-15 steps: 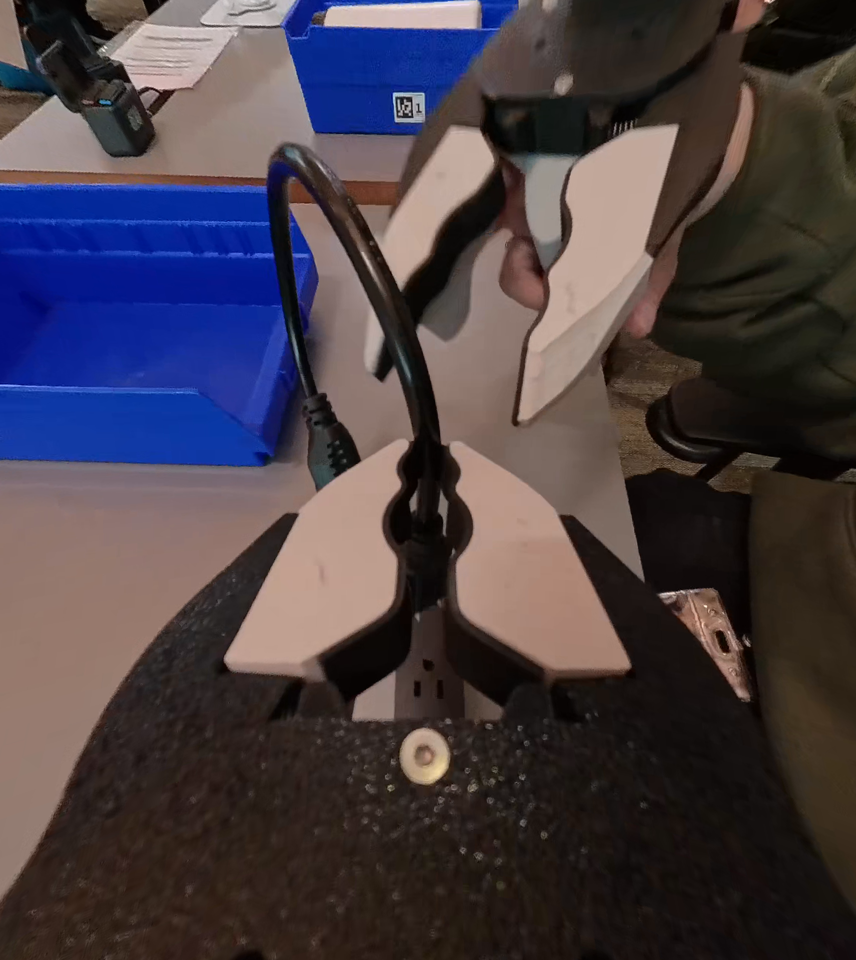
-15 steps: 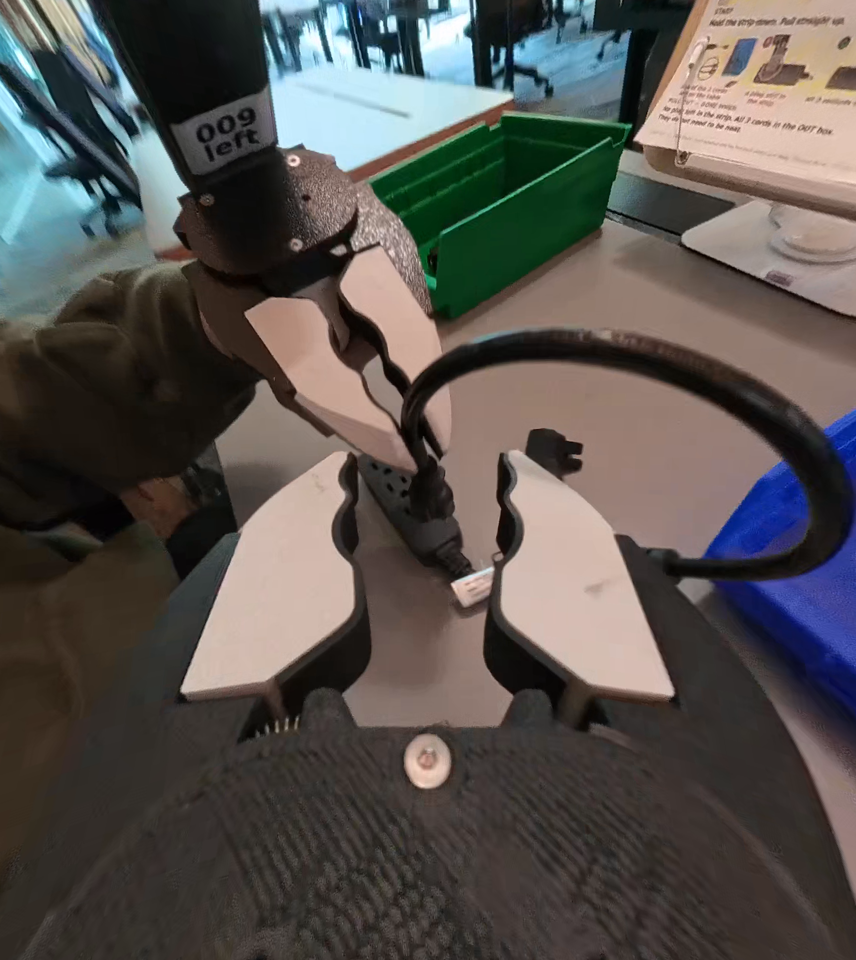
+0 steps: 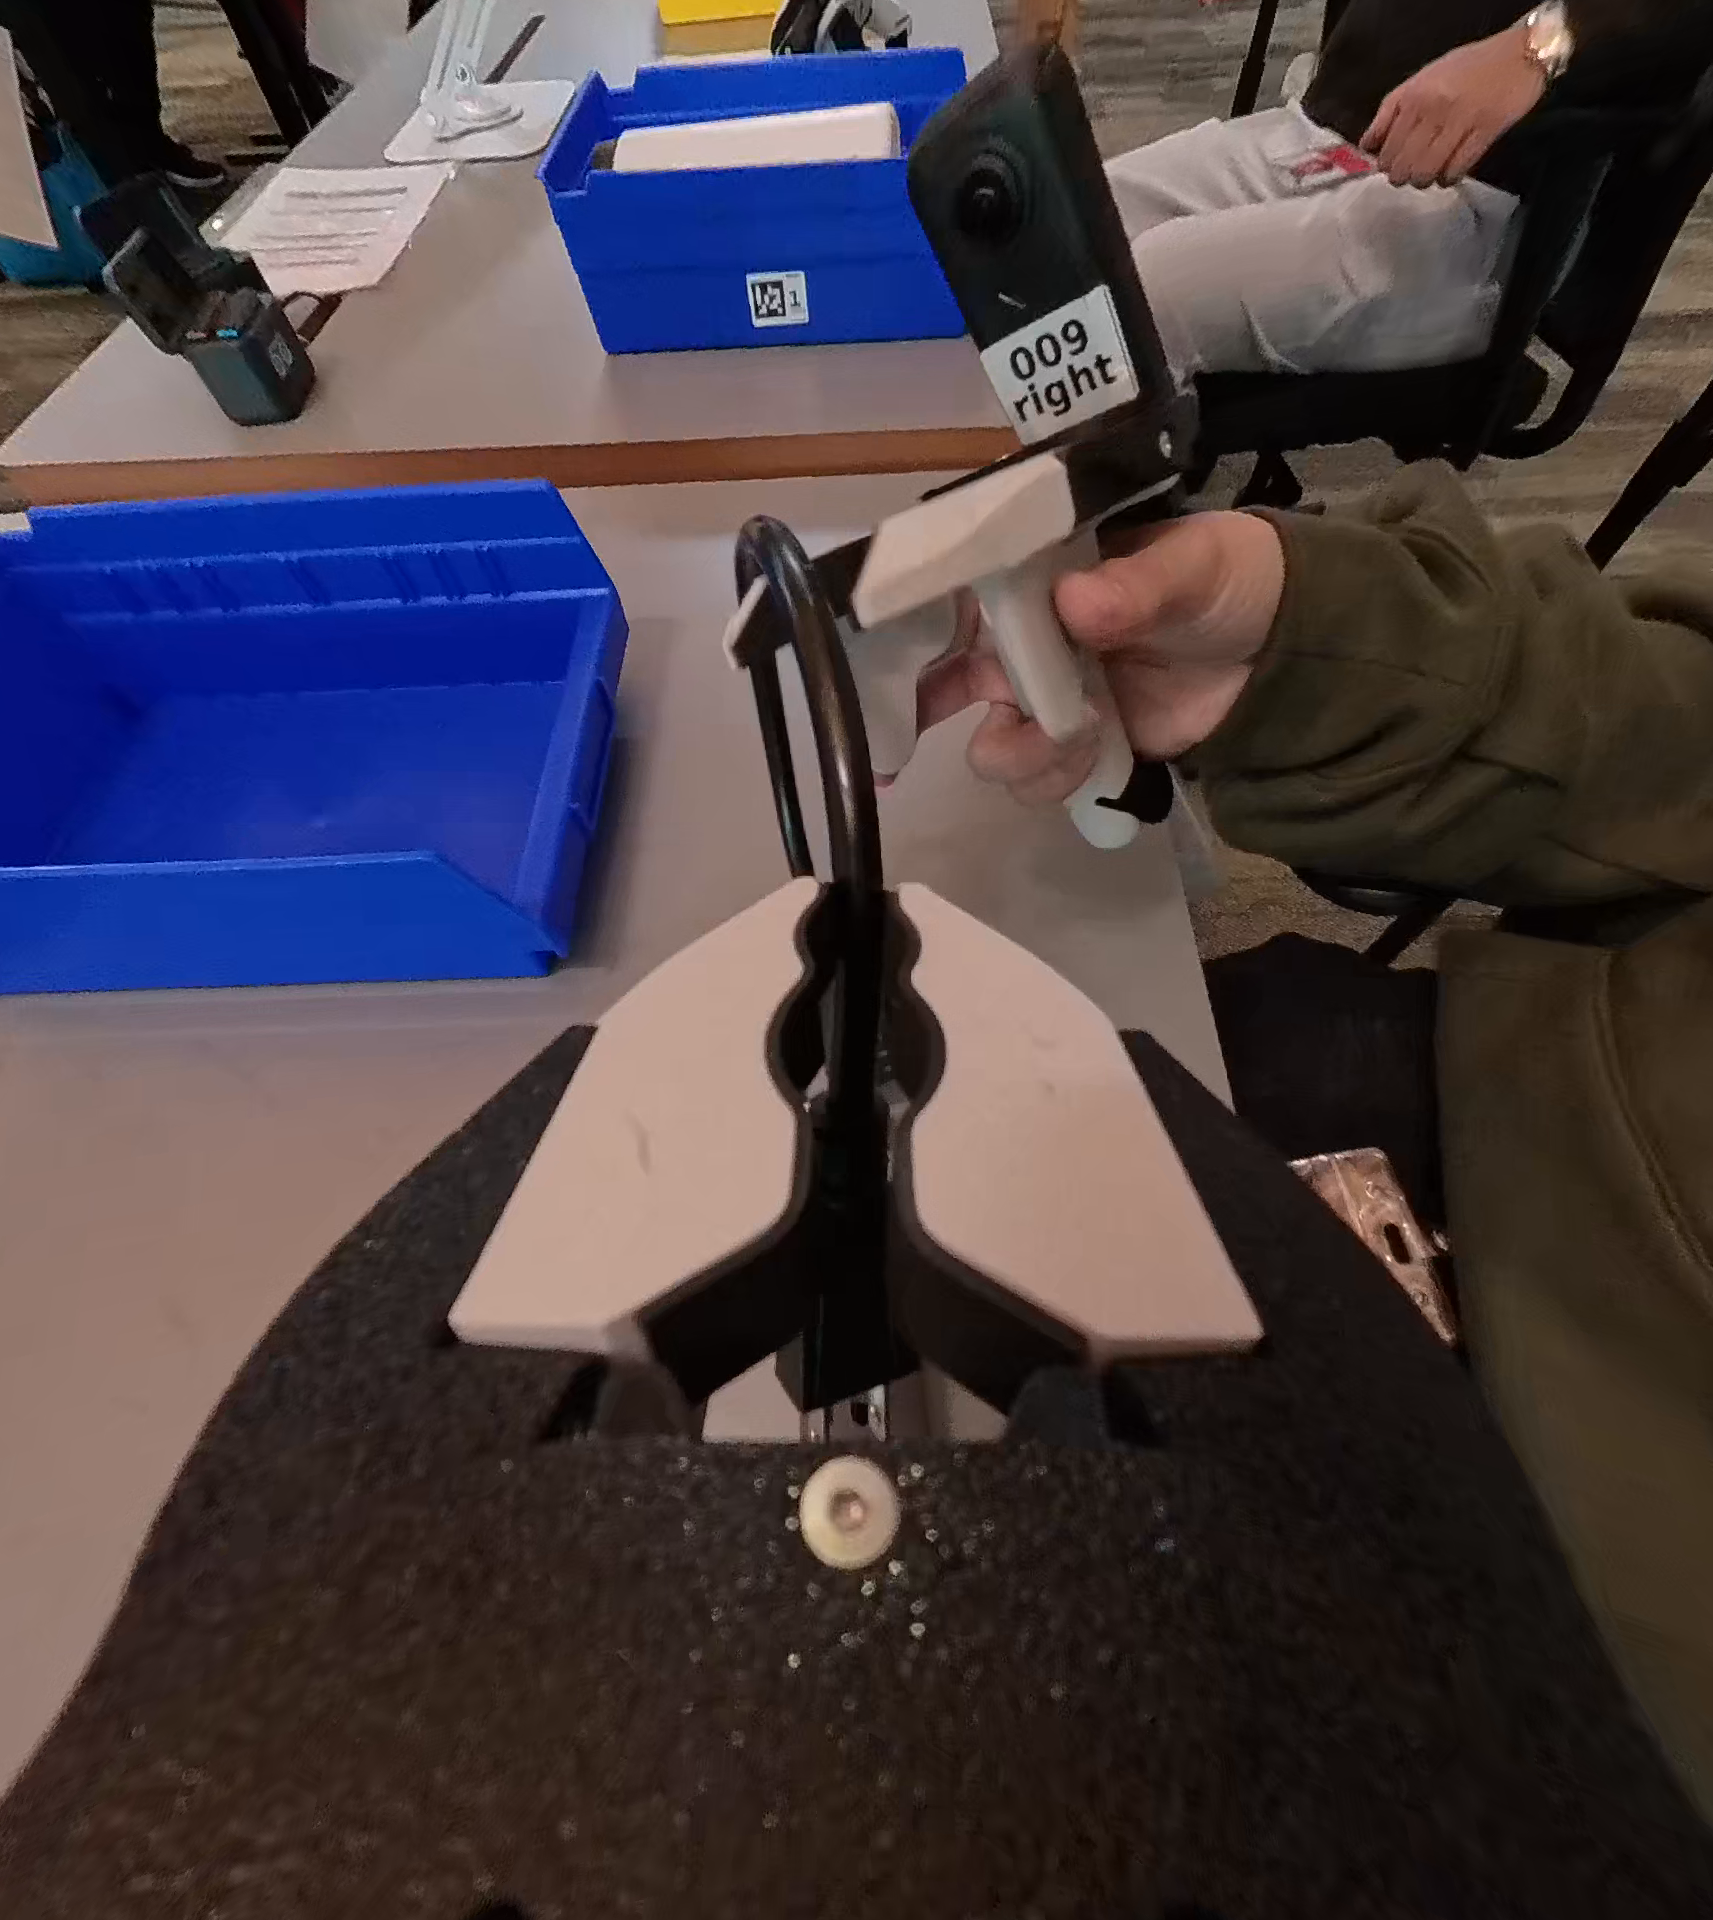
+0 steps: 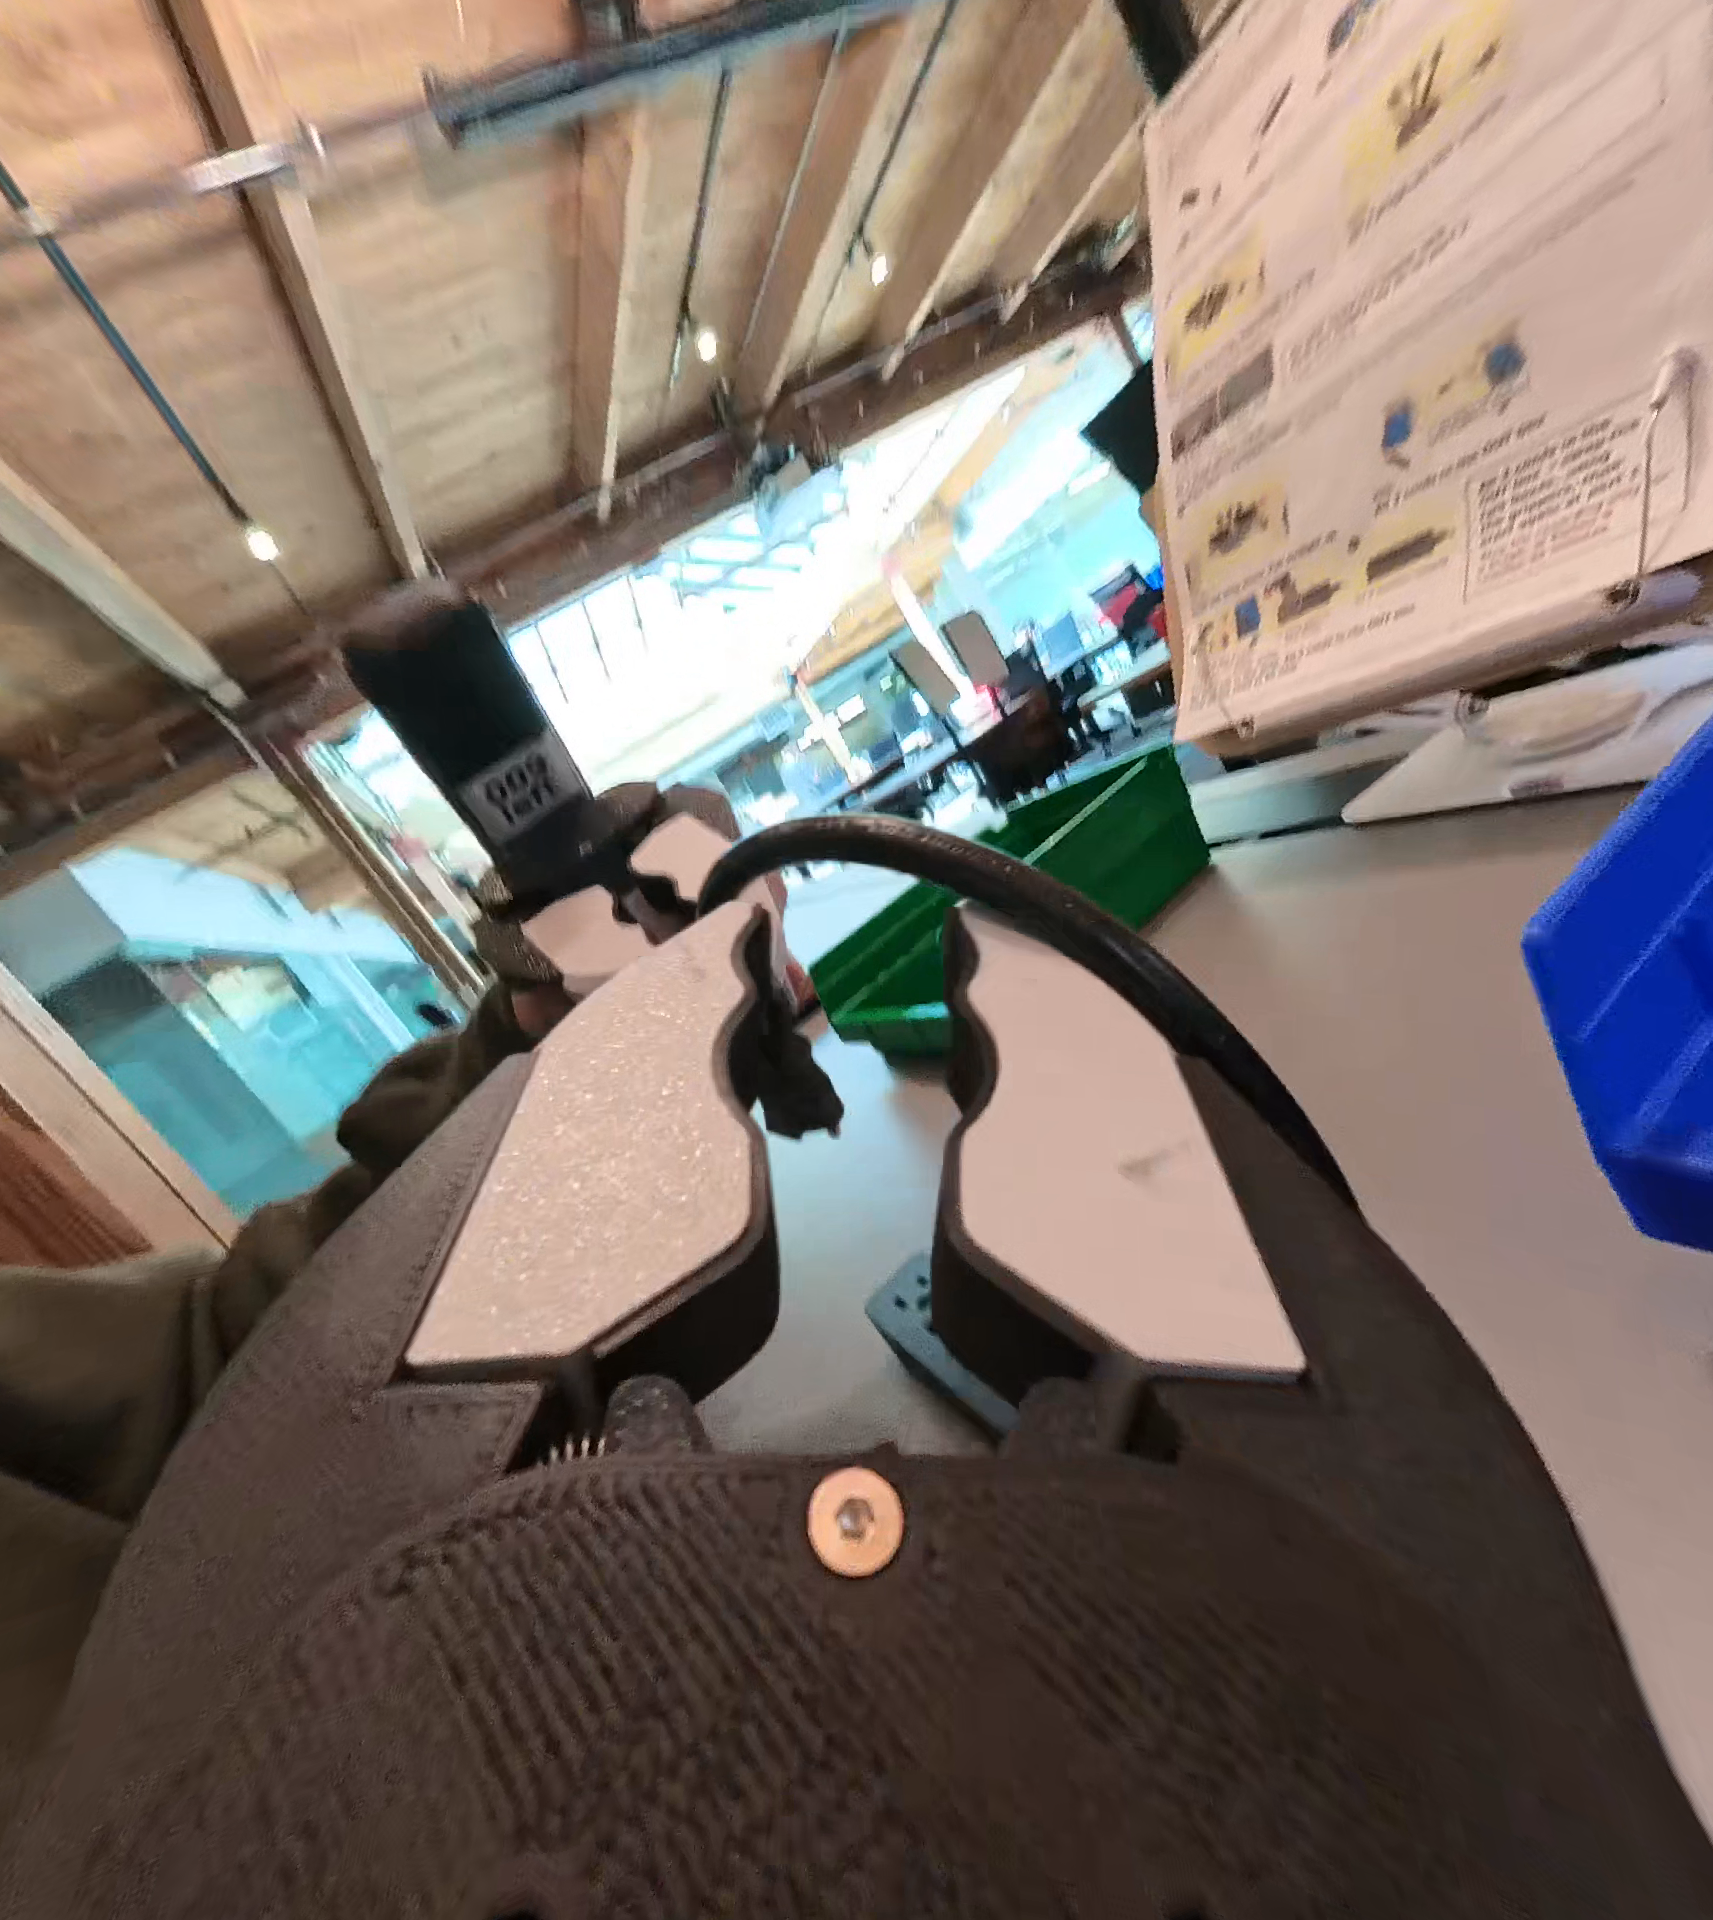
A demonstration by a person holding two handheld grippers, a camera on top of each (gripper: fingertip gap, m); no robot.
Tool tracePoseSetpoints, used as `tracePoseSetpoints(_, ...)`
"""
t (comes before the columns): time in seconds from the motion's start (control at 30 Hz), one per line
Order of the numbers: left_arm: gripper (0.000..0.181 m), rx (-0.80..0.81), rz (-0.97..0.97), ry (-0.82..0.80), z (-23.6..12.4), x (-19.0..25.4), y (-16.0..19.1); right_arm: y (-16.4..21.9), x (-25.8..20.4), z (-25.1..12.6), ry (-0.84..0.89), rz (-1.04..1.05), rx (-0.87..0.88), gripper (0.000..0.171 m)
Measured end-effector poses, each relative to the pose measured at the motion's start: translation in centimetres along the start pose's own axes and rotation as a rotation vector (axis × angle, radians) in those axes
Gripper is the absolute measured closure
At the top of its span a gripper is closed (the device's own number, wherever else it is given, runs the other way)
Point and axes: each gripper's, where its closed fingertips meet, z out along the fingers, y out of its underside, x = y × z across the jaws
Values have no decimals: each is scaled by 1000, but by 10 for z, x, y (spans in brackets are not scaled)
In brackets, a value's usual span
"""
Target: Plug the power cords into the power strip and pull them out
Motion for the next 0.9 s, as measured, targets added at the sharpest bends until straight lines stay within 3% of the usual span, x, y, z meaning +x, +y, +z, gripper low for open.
tracePoseSetpoints(0.13,173,62,-2,-4,-9,1,-12,-12,2,-4,9,87,104,145)
tracePoseSetpoints(0.17,173,76,-1,-12,-11,-1,-15,-8,9,-4,58,122,86,145)
tracePoseSetpoints(0.27,173,83,-2,-33,-15,-5,-22,21,-9,2,-17,199,-54,135)
tracePoseSetpoints(0.33,173,76,4,-36,-18,-6,-24,30,-20,-6,-24,107,-103,136)
tracePoseSetpoints(0.4,173,74,9,-32,-22,-6,-26,35,-11,-24,91,-123,-171,139)
tracePoseSetpoints(0.47,173,74,7,-17,-24,-5,-27,32,20,-45,298,-313,-260,126)
tracePoseSetpoints(0.53,173,83,5,8,-24,0,-29,22,36,-52,366,-332,-235,106)
tracePoseSetpoints(0.57,173,90,7,20,-23,3,-31,16,39,-48,359,-341,-175,106)
tracePoseSetpoints(0.67,173,104,9,48,-20,9,-35,10,30,-30,252,-417,-102,136)
tracePoseSetpoints(0.73,173,104,9,52,-19,11,-33,0,24,-24,255,-578,-112,165)
tracePoseSetpoints(0.83,173,119,5,46,-28,9,-29,-20,6,-17,274,-814,-212,167)
tracePoseSetpoints(0.9,173,120,2,27,-35,5,-22,-27,-7,-12,243,-904,-387,167)
